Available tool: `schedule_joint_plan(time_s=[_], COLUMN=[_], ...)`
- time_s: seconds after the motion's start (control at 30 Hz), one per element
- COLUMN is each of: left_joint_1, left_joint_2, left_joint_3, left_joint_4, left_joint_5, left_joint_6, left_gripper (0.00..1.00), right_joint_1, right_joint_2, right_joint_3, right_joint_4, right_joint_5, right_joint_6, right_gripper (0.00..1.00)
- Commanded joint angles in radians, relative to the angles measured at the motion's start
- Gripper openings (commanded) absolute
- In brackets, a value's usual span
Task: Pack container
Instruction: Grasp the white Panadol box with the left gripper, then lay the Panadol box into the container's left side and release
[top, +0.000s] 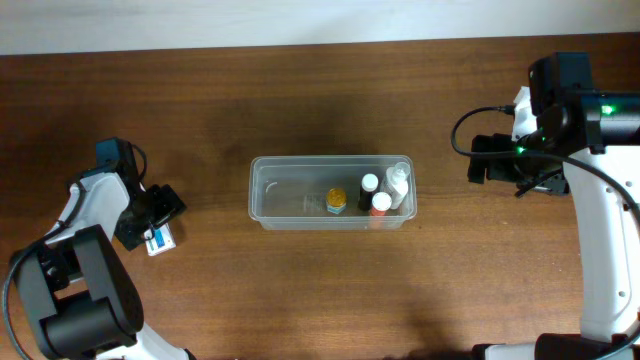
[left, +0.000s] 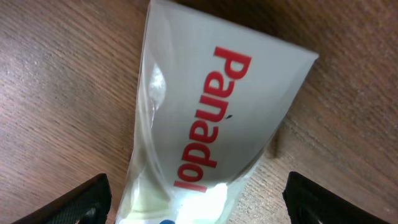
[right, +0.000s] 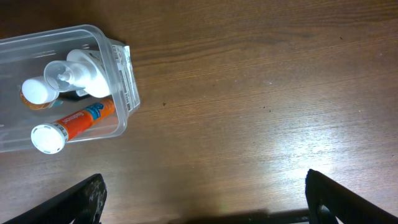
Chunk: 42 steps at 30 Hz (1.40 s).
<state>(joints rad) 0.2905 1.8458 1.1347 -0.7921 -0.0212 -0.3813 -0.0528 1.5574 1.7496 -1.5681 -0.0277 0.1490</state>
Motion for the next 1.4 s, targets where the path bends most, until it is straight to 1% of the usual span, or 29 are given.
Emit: schedule_joint_plan(time_s=[0.0,0.03,0.07,0.17,0.23,0.3,0.5,0.63,0.77,0.87,0.97,1.03,1.1,1.13,1.27,1.37], left_joint_1=[0.007,0.007,0.007,0.007,0.007,0.007,0.007,0.007,-0.009,-0.053,-0.144,-0.225,-0.303,-0.355,-0.526,-0.601], left_joint_2=[0.005,0.005,0.005,0.005,0.005,0.005,0.005,-0.016,-0.088,-0.171,-0.267,-0.319,-0.352,-0.369,-0.380,-0.366], left_joint_3=[-0.005,-0.005,-0.005,-0.005,-0.005,-0.005,-0.004,0.031,0.094,0.138,0.192,0.222,0.240,0.245,0.244,0.244], left_joint_4=[0.004,0.003,0.002,-0.006,-0.008,-0.010,-0.026,-0.086,-0.133,-0.136,-0.129,-0.125,-0.125,-0.124,-0.122,-0.114], left_joint_5=[0.016,0.016,0.016,0.015,0.015,0.015,0.016,0.019,0.023,0.040,0.076,0.094,0.093,0.093,0.093,0.092], left_joint_6=[0.016,0.016,0.016,0.016,0.016,0.016,0.016,0.016,0.016,0.031,0.130,0.240,0.351,0.420,0.609,0.691], left_gripper=[0.89,0.89,0.80,0.60,0.49,0.42,0.40,0.41,0.41,0.39,0.36,0.30,0.26,0.26,0.29,0.29], right_joint_1=[-0.006,-0.006,-0.006,-0.006,-0.006,-0.006,-0.007,-0.006,-0.006,-0.006,-0.006,-0.006,-0.006,-0.006,-0.006,-0.006], right_joint_2=[0.002,0.002,0.002,0.002,0.002,0.002,0.002,0.002,0.002,0.002,0.002,0.002,0.002,0.002,0.002,0.002], right_joint_3=[0.000,0.000,0.000,0.000,0.000,0.000,0.000,0.000,0.000,0.000,0.000,0.000,0.000,0.001,0.000,0.000], right_joint_4=[-0.001,-0.001,-0.001,-0.001,-0.001,-0.001,-0.001,-0.001,0.000,0.000,0.000,0.001,0.002,0.003,0.004,0.004], right_joint_5=[-0.006,-0.006,-0.006,-0.006,-0.006,-0.006,-0.006,-0.006,-0.006,-0.007,-0.007,-0.006,-0.006,-0.006,-0.006,-0.006], right_joint_6=[-0.011,-0.011,-0.011,-0.011,-0.011,-0.011,-0.014,-0.014,-0.014,-0.014,-0.014,-0.014,-0.014,-0.014,-0.014,-0.014], right_gripper=[0.94,0.94,0.94,0.94,0.94,0.94,0.94,0.94,0.95,0.94,0.94,0.94,0.94,0.94,0.95,0.95])
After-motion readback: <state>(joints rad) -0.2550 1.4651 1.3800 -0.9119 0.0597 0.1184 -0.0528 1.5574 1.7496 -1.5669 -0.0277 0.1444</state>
